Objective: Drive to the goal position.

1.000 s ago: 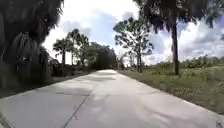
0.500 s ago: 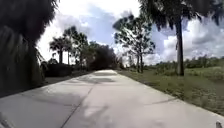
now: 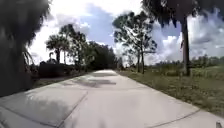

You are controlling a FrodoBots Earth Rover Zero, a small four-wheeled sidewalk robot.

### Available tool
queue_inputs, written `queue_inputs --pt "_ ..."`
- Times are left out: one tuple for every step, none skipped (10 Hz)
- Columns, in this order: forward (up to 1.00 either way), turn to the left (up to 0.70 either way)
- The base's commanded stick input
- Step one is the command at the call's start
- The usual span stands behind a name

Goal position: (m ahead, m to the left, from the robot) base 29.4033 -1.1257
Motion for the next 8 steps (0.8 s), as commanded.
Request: queue_inputs --pt "1.00 0.14" --pt "1.00 0.00" --pt "1.00 0.00" --pt "1.00 0.00" --pt "1.00 0.00" --pt "1.00 0.00" --pt "1.00 0.00" --pt "1.00 0.00"
